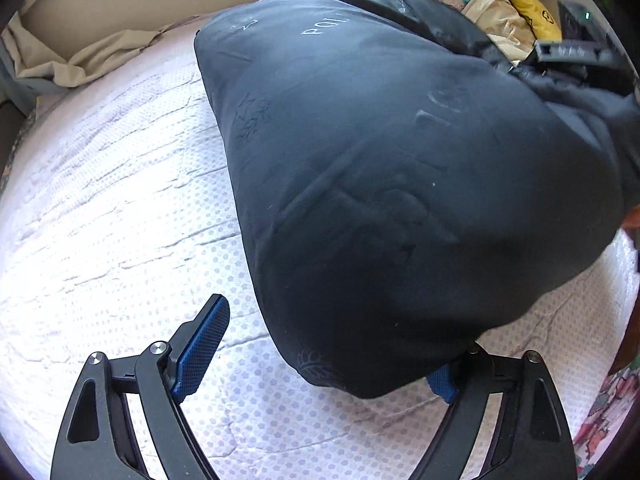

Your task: Fold large clothes

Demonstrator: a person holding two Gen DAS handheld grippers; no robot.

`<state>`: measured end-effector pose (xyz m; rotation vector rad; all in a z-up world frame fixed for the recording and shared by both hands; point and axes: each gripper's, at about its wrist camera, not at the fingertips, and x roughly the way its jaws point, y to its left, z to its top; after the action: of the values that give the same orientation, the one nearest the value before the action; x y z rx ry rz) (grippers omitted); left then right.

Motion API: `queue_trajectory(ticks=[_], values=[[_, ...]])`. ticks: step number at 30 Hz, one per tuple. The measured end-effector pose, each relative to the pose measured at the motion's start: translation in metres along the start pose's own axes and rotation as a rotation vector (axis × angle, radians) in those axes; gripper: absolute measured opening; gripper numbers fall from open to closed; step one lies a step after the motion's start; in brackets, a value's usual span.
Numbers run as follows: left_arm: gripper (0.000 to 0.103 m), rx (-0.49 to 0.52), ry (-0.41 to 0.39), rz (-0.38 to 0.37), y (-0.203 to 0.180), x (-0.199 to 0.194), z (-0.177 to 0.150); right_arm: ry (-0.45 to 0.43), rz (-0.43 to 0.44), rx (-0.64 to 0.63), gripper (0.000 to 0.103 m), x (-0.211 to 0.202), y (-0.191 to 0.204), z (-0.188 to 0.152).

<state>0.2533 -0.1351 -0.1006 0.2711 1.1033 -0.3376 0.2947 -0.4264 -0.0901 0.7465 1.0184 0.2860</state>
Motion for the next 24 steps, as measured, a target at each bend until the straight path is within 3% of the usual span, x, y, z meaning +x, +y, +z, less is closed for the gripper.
queue_trajectory(ticks=[2,6,11,14,16,18,20,24], values=[[0.077,0.006,0.010,-0.025,0.001,-0.008,0.001,-0.008,0.004,-0.012,0.027,0.005,-0.006,-0.003],[0.075,0.055,-0.030,-0.114,-0.005,-0.049,0.007,-0.018,0.026,0.011,0.027,0.005,-0.013,-0.005],[0.078,0.086,-0.256,-0.296,-0.001,-0.121,0.016,-0.017,0.028,0.015,0.029,0.003,-0.013,-0.005],[0.079,0.078,-0.305,-0.242,-0.001,-0.123,0.024,-0.016,0.023,0.019,0.031,0.004,-0.011,-0.004],[0.076,0.073,-0.236,-0.209,-0.002,-0.097,0.031,-0.010,0.021,0.036,0.035,0.003,-0.011,-0.004],[0.076,0.062,-0.166,-0.208,-0.001,-0.071,0.035,-0.004,0.014,0.051,0.047,-0.001,-0.006,-0.003],[0.079,0.059,-0.156,-0.188,0.000,-0.061,0.033,-0.008,-0.026,0.060,0.066,-0.010,0.000,-0.002],[0.081,0.064,-0.161,-0.174,0.000,-0.061,0.032,-0.096,-0.177,-0.035,0.069,-0.050,0.027,-0.003]])
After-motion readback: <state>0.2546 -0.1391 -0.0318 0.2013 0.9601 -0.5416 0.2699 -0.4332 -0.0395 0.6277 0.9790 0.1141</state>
